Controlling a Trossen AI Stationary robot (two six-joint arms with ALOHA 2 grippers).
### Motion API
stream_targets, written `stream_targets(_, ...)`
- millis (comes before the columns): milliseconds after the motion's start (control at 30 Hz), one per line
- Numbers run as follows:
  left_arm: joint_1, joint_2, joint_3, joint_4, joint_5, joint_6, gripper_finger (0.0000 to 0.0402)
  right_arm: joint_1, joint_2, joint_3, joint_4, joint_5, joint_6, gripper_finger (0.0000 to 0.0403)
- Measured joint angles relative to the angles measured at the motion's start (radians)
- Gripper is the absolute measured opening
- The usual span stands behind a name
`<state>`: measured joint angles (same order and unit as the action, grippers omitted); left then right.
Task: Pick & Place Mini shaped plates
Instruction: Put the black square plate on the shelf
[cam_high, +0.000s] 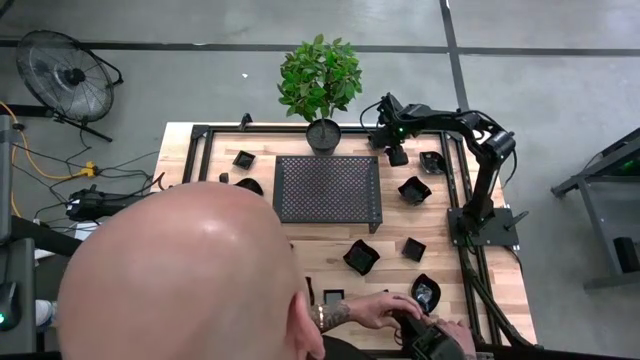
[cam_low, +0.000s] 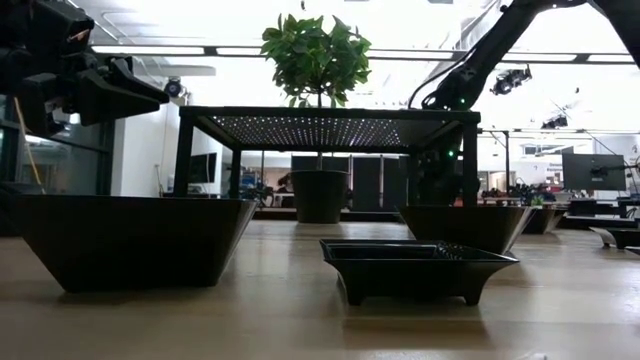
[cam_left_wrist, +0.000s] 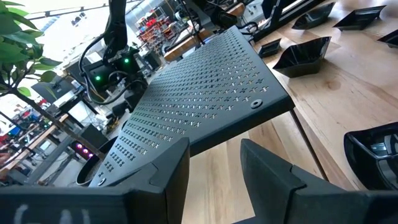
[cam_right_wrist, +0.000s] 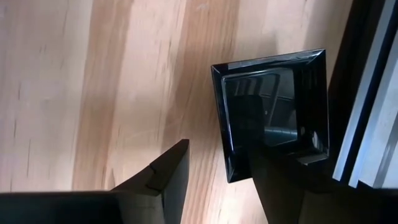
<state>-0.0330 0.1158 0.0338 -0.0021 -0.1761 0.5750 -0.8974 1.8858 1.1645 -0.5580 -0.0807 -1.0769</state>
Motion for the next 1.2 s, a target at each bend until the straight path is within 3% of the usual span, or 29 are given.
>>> stream_targets(533, 0.0, 0.0, 0.0, 0.0, 0.0, 0.0, 0.014, 0.0, 0.0, 0.0, -0.019, 0.008, 0.006, 0.0055)
stream_targets(800, 0.0, 0.0, 0.0, 0.0, 0.0, 0.0, 0.014, 0.001, 0.0, 0.0, -0.013, 0.072, 0.031, 0.0009)
stream_targets(1200, 0.0, 0.0, 0.0, 0.0, 0.0, 0.0, 0.014, 0.002, -0.013, 0.001, -0.006, 0.1, 0.084, 0.0001)
